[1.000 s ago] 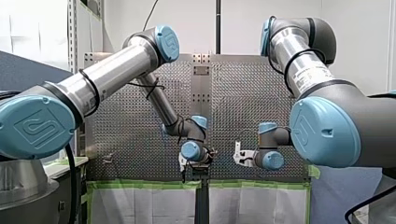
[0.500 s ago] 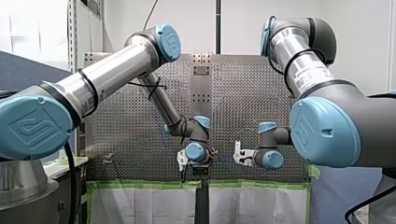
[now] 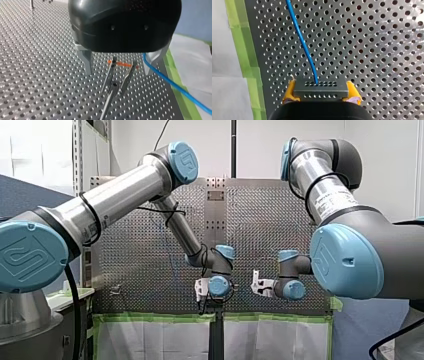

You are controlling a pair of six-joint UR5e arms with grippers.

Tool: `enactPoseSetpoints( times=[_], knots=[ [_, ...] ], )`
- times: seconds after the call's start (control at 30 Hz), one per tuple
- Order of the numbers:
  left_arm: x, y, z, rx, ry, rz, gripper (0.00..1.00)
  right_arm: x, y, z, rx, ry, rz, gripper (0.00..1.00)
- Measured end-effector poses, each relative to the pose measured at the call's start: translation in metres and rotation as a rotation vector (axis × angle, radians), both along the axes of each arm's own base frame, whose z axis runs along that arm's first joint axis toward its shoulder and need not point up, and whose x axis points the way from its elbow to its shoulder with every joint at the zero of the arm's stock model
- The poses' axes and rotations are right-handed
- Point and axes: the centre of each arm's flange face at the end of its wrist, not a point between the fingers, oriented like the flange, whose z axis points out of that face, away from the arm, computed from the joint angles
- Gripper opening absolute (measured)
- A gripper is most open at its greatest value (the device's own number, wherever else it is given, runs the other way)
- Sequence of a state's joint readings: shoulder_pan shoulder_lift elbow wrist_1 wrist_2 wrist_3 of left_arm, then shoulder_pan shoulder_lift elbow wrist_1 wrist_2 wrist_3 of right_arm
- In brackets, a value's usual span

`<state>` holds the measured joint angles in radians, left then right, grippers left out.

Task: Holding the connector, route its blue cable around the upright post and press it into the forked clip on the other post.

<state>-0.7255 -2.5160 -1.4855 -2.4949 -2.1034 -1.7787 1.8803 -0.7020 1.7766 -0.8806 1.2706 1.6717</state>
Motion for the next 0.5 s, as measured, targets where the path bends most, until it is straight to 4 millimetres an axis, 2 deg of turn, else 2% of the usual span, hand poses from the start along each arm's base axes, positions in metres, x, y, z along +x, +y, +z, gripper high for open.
enactPoseSetpoints(
  times=[0.5],
  knots=[
    [0.005,0.017,0.001,0.047,-0.022,0.142,1.0,0.0,0.001,0.0,0.008,-0.004,0.012,0.0]
  ],
)
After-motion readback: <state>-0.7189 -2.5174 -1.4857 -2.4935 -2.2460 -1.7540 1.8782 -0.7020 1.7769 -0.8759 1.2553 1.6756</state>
